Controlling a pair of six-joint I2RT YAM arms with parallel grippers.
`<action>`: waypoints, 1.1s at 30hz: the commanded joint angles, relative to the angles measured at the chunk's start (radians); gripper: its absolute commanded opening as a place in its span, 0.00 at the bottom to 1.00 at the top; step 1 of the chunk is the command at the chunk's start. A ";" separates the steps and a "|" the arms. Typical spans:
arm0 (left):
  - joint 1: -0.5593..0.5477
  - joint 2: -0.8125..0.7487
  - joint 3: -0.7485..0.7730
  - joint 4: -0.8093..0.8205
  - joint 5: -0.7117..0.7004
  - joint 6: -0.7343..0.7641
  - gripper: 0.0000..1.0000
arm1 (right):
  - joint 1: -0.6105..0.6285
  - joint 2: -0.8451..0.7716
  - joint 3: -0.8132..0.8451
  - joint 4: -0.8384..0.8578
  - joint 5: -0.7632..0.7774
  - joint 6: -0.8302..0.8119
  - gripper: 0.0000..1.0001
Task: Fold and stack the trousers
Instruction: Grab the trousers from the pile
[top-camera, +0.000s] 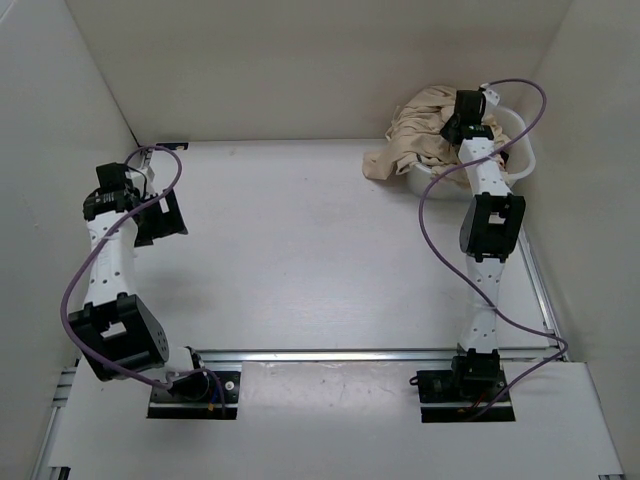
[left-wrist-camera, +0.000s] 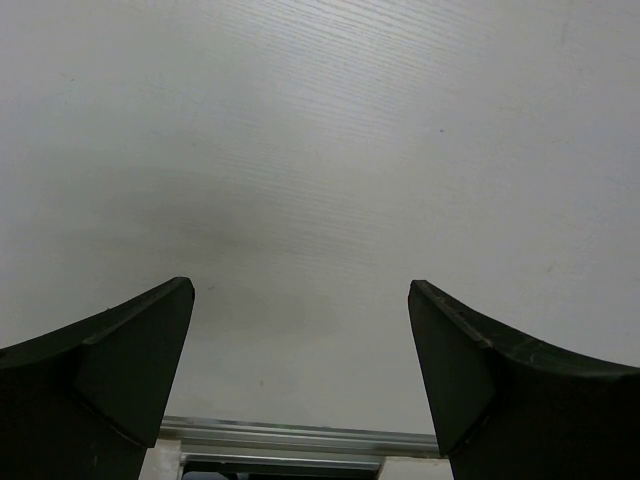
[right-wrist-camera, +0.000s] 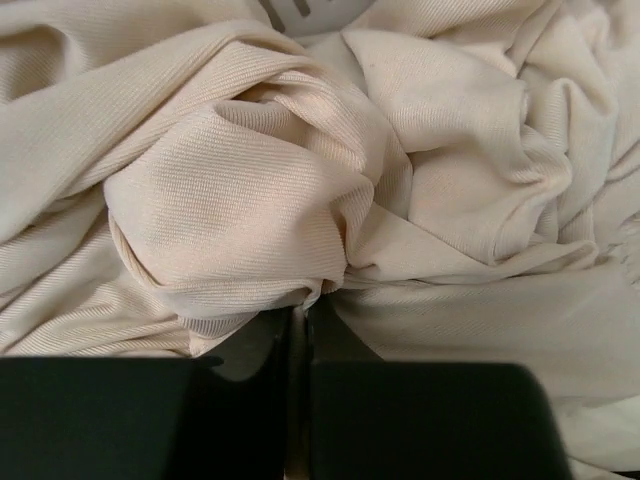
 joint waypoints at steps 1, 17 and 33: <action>-0.002 -0.068 -0.028 0.013 0.035 0.000 1.00 | 0.016 -0.133 -0.034 0.070 0.100 -0.027 0.00; -0.002 -0.329 -0.095 0.013 0.031 0.000 1.00 | 0.450 -0.777 -0.270 -0.074 0.110 -0.412 0.00; -0.002 -0.385 0.060 -0.006 0.109 0.000 1.00 | 0.564 -0.993 -0.686 -0.106 -0.154 -0.116 0.01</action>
